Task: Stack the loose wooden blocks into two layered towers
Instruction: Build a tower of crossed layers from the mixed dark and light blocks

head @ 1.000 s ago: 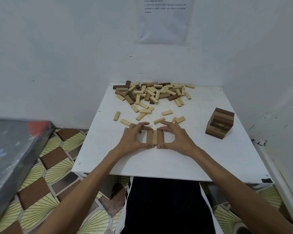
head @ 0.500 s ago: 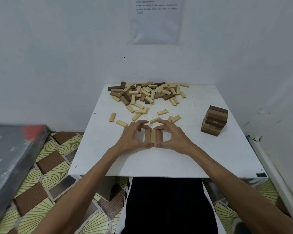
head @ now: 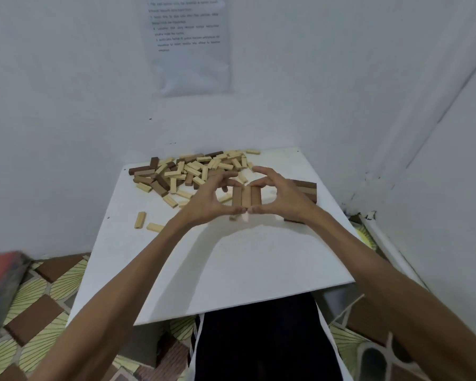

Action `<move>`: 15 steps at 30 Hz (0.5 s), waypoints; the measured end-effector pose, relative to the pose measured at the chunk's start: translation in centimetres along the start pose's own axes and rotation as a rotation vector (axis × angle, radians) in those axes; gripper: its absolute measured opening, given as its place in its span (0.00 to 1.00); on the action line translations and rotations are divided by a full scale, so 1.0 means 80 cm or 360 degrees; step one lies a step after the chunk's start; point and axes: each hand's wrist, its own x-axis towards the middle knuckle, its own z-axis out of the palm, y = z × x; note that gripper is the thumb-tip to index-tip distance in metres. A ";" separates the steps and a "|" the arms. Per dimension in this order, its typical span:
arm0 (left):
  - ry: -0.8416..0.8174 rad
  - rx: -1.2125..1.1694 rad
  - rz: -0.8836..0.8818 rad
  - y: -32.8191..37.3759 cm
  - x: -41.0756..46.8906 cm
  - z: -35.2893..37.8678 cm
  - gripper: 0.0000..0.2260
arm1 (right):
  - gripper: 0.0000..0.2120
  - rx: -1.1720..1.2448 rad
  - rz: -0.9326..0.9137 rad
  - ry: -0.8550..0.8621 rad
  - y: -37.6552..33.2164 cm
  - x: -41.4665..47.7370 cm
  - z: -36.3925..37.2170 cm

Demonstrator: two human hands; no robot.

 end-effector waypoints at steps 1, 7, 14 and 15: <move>-0.0004 -0.0003 0.0016 0.007 0.011 0.003 0.40 | 0.46 -0.0028 0.0005 0.0024 0.001 0.000 -0.011; -0.0108 0.0027 0.0121 0.046 0.079 0.032 0.39 | 0.43 -0.0013 0.0095 0.0162 0.018 -0.010 -0.076; -0.0250 0.0041 0.0145 0.069 0.128 0.080 0.40 | 0.43 -0.0019 0.0222 0.0258 0.060 -0.023 -0.121; -0.0266 0.0037 0.0139 0.068 0.132 0.086 0.40 | 0.43 -0.0013 0.0233 0.0269 0.065 -0.025 -0.123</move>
